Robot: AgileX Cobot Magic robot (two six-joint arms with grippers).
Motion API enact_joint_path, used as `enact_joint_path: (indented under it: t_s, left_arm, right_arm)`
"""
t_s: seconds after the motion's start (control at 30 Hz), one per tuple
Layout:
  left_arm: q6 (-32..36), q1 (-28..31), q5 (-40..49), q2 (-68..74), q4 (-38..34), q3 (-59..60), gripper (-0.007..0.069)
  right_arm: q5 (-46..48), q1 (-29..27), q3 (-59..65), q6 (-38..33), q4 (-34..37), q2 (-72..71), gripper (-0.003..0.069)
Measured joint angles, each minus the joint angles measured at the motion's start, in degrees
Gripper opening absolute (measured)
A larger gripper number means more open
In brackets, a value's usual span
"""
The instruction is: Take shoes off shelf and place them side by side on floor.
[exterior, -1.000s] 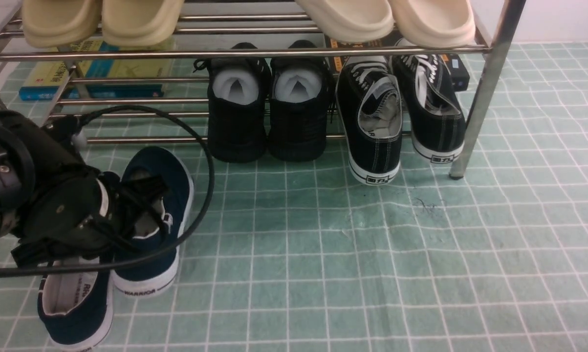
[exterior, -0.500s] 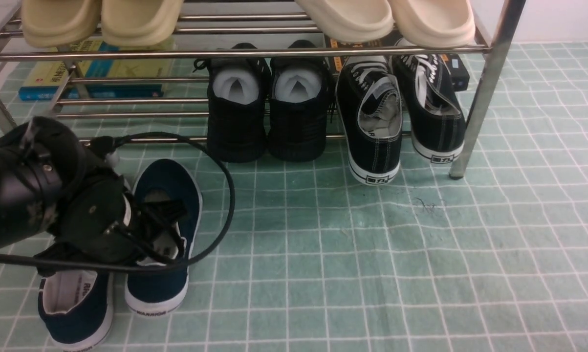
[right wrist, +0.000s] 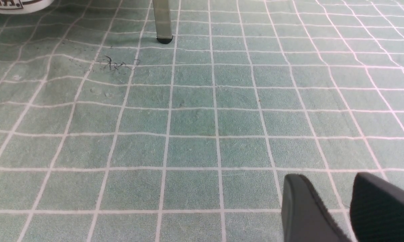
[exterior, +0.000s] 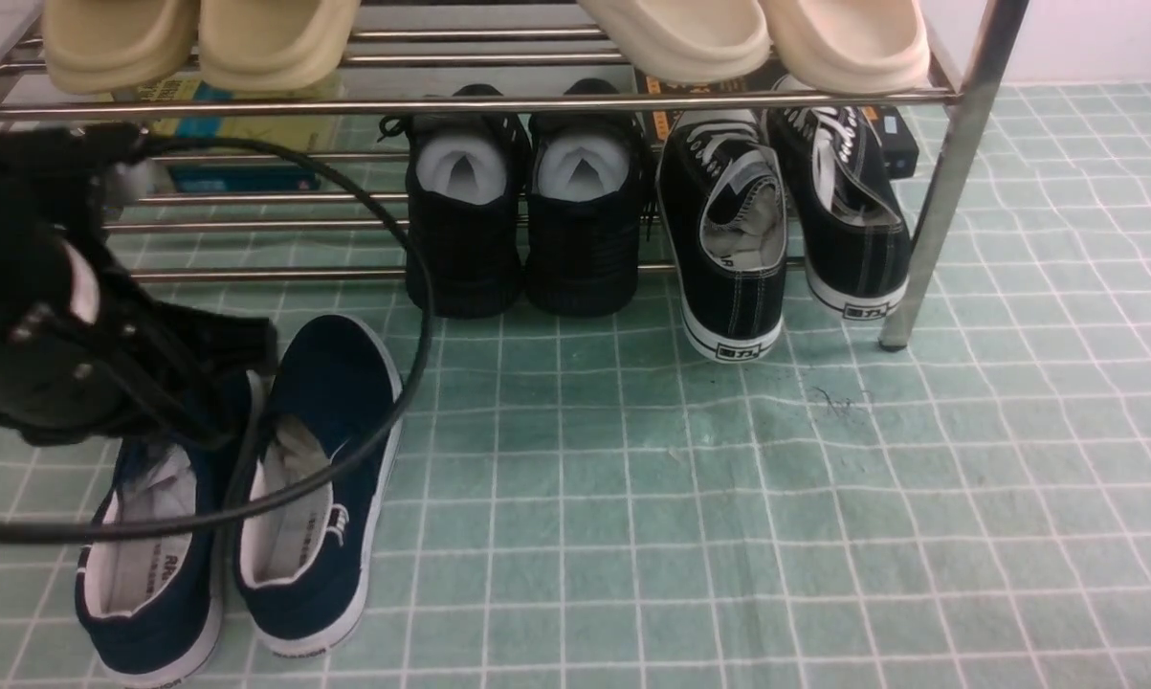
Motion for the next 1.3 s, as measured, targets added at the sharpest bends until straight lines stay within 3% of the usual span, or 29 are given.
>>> enact_joint_path:
  t_s: [0.23,0.4,0.7,1.1,1.3]
  left_arm:
    - [11.41,0.00,7.43,-14.44,-6.33,1.83,0.0001]
    - [15.37,0.00,-1.77,-30.84,-13.42,13.29,0.0001]
    - [15.78,0.00,-10.96,-49.48,-14.91,26.39,0.0002]
    - [15.78,0.00,-10.84,-50.52,-13.00,33.52,0.0015]
    - [12.08,0.00,-14.22,-50.52,-11.06,33.60,0.0021]
  right_arm:
    - [0.00,0.00,0.00,0.00,0.00,0.00,0.0239]
    - [0.00,0.00,0.00,0.00,0.00,0.00,0.0239]
    - [0.00,0.00,0.00,0.00,0.00,0.00,0.0239]
    - [0.00,0.00,0.00,0.00,0.00,0.00,0.0239]
    - [0.00,0.00,0.00,0.00,0.00,0.00,0.0239]
